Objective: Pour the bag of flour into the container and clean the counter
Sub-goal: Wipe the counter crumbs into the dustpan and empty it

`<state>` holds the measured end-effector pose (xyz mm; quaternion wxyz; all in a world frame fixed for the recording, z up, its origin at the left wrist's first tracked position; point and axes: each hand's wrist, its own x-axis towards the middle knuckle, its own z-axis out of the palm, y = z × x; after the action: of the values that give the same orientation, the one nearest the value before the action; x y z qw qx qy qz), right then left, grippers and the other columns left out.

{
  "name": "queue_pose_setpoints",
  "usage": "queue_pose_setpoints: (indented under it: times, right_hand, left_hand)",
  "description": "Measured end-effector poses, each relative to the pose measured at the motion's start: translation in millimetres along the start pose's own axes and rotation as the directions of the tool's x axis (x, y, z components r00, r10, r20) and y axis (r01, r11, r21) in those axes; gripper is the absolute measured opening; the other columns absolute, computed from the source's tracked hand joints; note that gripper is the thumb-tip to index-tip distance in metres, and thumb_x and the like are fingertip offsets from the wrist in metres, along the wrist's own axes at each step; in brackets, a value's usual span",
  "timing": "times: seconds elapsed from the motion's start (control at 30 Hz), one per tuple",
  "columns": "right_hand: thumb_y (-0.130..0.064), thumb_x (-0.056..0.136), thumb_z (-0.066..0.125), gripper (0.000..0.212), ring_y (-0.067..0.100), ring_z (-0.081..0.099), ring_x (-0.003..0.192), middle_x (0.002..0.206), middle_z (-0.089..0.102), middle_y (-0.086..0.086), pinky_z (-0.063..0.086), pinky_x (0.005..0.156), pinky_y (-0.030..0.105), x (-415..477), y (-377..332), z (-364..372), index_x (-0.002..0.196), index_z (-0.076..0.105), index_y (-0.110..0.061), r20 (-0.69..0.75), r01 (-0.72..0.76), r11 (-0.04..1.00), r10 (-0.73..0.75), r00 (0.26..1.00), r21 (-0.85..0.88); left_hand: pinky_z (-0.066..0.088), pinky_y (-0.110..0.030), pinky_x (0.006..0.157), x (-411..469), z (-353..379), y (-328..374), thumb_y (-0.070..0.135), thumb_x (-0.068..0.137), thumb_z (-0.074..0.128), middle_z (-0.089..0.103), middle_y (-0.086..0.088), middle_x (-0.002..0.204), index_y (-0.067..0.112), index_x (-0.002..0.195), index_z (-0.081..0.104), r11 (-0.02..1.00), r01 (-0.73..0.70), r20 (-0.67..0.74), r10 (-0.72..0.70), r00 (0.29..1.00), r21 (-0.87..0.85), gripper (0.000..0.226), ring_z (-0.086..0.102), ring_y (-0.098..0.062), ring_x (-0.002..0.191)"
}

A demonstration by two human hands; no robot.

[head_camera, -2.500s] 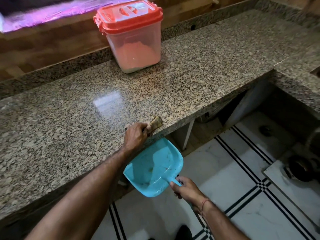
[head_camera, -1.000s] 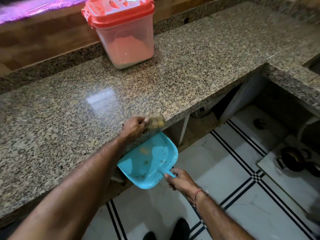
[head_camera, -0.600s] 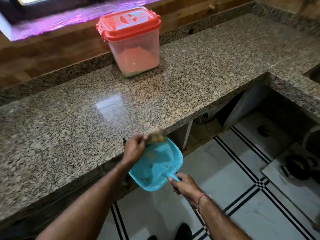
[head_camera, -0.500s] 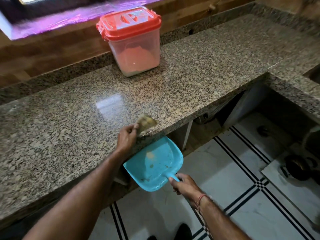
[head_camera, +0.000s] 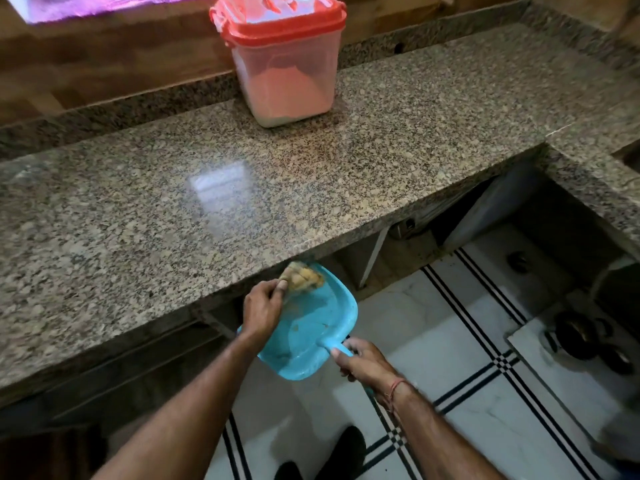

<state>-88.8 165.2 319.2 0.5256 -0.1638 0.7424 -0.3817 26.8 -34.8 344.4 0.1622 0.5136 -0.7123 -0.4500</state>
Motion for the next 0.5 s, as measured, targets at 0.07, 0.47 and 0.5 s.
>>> queue_pose_setpoints:
  times: [0.07, 0.47, 0.5]
  right_hand:
    - [-0.034, 0.092, 0.069, 0.021, 0.014, 0.059, 0.069, 0.072, 0.062, 0.0, 0.046, 0.063, 0.028, -5, -2, 9, 0.083, 0.062, -0.016, 0.03, 0.001, 0.998, 0.001, 1.0, -0.061]
    - [-0.032, 0.096, 0.068, 0.036, 0.008, 0.057, 0.066, 0.076, 0.063, 0.001, 0.047, 0.062, 0.024, -16, -9, 165, 0.106, 0.065, 0.002, 0.455, 0.176, 0.887, 0.043, 0.89, -0.428]
    - [-0.032, 0.097, 0.068, 0.035, 0.009, 0.057, 0.066, 0.076, 0.064, 0.002, 0.047, 0.064, 0.027, -14, -3, 181, 0.106, 0.065, 0.002, 0.492, 0.202, 0.862, 0.062, 0.868, -0.465]
  left_hand:
    - [0.054, -0.039, 0.081, -14, -23, -8, 0.04, 0.103, 0.053, 0.077, -0.002, 0.096, 0.019, 0.108, 0.078, 0.99, 0.103, -0.07, -0.11, 0.991, -0.092, 0.033, 0.069, -0.02, 0.094]
    - [0.061, -0.042, 0.071, -158, -156, -163, 0.055, 0.093, 0.053, 0.077, -0.001, 0.085, 0.012, 0.103, 0.073, 0.719, 0.323, -0.464, -0.661, 0.59, -0.615, 0.049, 0.073, -0.027, 0.079]
    - [0.06, -0.043, 0.072, -176, -163, -183, 0.055, 0.094, 0.052, 0.076, -0.003, 0.088, 0.011, 0.105, 0.072, 0.696, 0.332, -0.488, -0.697, 0.525, -0.636, 0.05, 0.072, -0.027, 0.08]
